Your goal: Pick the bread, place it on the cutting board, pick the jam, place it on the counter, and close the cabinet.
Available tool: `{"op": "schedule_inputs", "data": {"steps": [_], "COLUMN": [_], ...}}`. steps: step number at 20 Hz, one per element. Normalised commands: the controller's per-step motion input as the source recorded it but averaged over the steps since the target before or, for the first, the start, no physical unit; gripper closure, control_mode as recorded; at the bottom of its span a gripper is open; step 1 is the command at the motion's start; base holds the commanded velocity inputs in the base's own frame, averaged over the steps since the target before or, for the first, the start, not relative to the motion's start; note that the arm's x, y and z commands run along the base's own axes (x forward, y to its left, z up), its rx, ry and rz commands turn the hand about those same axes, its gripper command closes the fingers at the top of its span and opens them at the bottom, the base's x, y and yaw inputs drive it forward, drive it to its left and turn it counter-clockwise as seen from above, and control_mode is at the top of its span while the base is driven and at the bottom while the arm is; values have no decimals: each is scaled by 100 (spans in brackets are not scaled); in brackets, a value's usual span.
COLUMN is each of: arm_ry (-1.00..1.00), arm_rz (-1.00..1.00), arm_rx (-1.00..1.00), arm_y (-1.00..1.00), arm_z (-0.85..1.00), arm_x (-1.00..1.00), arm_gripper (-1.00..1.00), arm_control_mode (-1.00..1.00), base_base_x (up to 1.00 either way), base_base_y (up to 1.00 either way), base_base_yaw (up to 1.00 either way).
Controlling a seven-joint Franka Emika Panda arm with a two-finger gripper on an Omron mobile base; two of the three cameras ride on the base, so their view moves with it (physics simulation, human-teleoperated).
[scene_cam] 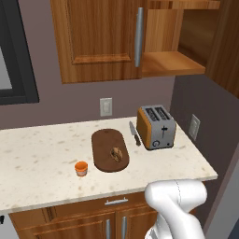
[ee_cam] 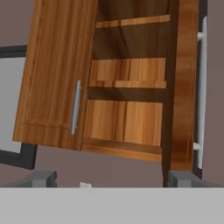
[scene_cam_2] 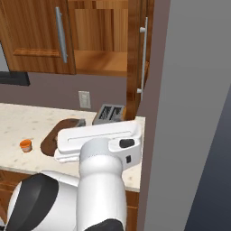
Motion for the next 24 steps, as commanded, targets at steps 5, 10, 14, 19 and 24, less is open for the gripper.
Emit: {"op": "schedule_inputs", "data": {"steps": [5,10,14,19,24], "arm_ry": [-3,-2,-1,0,0], "arm_rz": [-1,-2,-2,-2,-2], "arm_rx": [0,0,0,0,0], "arm_y": [-7,-9,-4,-6,-9], "arm_z": [0,0,-3,-2,-1], "arm_x": [14,18,15,13,7], "arm_gripper": [-100,-100,-100,-100,-100], "arm_control_mode": [-100,-100,-100,-100,-100], "base_base_x": [0,0,0,0,0], "base_base_y": [0,0,0,0,0], "base_base_yaw": [0,0,0,0,0]}}
